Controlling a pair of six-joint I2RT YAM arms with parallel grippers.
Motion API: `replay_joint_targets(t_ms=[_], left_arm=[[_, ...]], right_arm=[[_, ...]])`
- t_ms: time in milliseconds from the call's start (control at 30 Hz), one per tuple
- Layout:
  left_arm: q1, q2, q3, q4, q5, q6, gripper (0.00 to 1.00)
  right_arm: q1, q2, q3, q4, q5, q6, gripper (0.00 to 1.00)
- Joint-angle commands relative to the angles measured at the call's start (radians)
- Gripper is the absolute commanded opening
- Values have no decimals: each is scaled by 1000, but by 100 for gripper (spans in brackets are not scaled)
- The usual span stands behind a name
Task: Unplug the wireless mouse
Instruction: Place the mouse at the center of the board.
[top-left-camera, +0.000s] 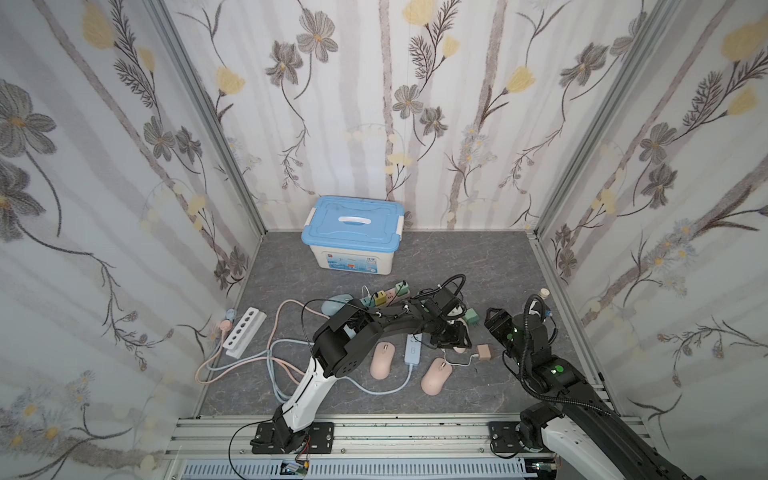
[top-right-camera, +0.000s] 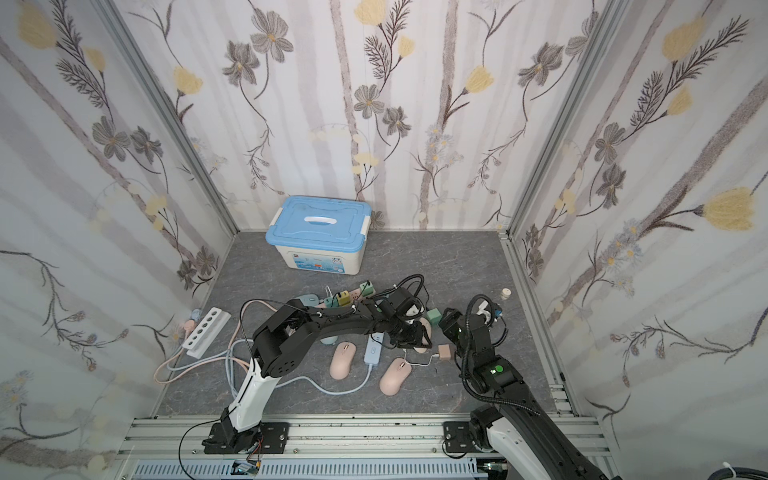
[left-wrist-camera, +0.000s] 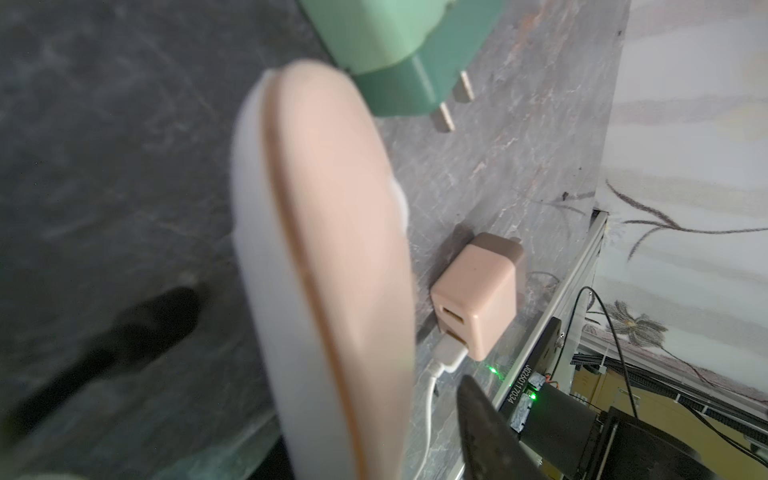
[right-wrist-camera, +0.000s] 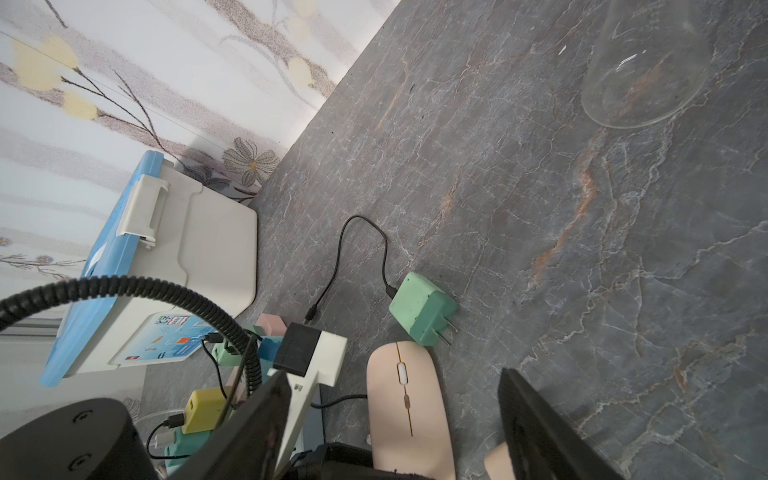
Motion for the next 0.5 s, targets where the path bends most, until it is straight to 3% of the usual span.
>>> replay_joint_targets(t_ms=[0, 167, 200, 467], left_arm=[[1, 9, -5, -114, -63, -2, 67], [-1, -5, -13, -111, -74, -9, 85], [-1, -11, -14, -114, -78, -9, 99], [-3, -96, -29, -203, -215, 28, 100]], right_arm=[[1, -15, -7, 19, 6, 11, 79], [1, -31, -9, 17, 4, 14, 79], [1, -31, -10, 15, 4, 15, 79], [1, -37, -22, 25, -7, 22, 78]])
